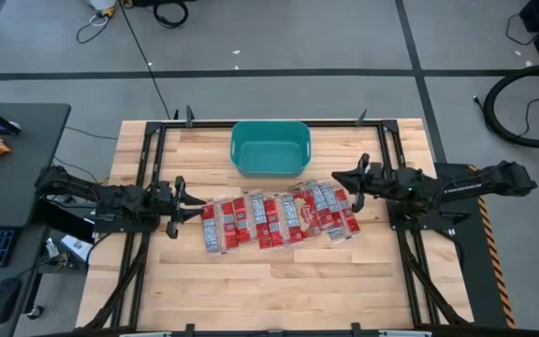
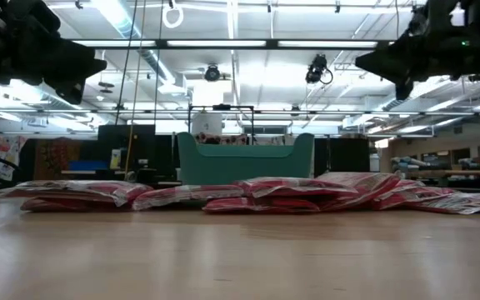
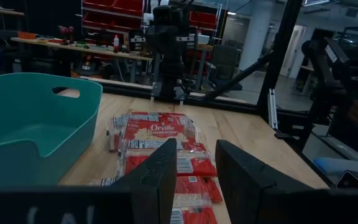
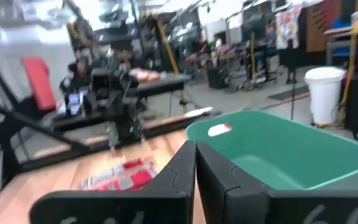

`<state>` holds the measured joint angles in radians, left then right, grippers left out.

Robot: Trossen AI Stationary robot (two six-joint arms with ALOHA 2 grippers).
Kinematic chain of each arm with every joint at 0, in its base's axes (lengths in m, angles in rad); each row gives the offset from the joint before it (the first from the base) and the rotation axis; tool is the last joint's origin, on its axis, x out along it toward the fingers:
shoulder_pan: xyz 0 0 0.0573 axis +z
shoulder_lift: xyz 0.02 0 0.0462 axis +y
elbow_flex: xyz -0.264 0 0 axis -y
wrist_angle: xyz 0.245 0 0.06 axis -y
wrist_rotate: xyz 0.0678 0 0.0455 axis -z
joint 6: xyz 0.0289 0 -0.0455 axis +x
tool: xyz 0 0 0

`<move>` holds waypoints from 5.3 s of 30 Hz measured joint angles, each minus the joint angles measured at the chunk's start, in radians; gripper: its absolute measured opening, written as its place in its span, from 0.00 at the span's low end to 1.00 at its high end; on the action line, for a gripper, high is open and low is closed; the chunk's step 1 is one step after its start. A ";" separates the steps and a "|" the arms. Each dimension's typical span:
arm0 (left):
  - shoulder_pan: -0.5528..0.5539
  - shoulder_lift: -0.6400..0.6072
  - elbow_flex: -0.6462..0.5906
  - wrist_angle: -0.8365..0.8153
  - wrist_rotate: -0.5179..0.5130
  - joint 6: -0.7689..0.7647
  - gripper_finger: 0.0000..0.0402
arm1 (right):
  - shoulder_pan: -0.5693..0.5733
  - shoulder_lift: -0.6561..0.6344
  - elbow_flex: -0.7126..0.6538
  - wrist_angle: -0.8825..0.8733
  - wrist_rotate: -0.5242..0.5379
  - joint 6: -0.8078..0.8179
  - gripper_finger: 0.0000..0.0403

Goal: Sort popcorn bags into baskets
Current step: Put the red popcorn bag into the blue bin

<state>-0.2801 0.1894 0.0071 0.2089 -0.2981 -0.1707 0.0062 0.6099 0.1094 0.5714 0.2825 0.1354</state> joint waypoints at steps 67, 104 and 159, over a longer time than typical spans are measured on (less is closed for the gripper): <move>0.000 0.000 0.000 0.003 0.000 0.000 0.29 | 0.515 1.322 1.183 -1.450 0.211 0.196 0.62; 0.000 0.007 0.000 0.001 0.000 0.000 0.29 | 0.493 1.336 0.948 -1.210 0.487 0.149 0.35; 0.000 0.007 0.000 0.003 0.000 0.000 0.29 | -0.063 1.333 1.937 -1.845 0.274 0.572 0.03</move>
<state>-0.2800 0.1963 0.0071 0.2115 -0.2985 -0.1707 -0.0569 1.9427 2.0469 -1.2733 0.5570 0.7071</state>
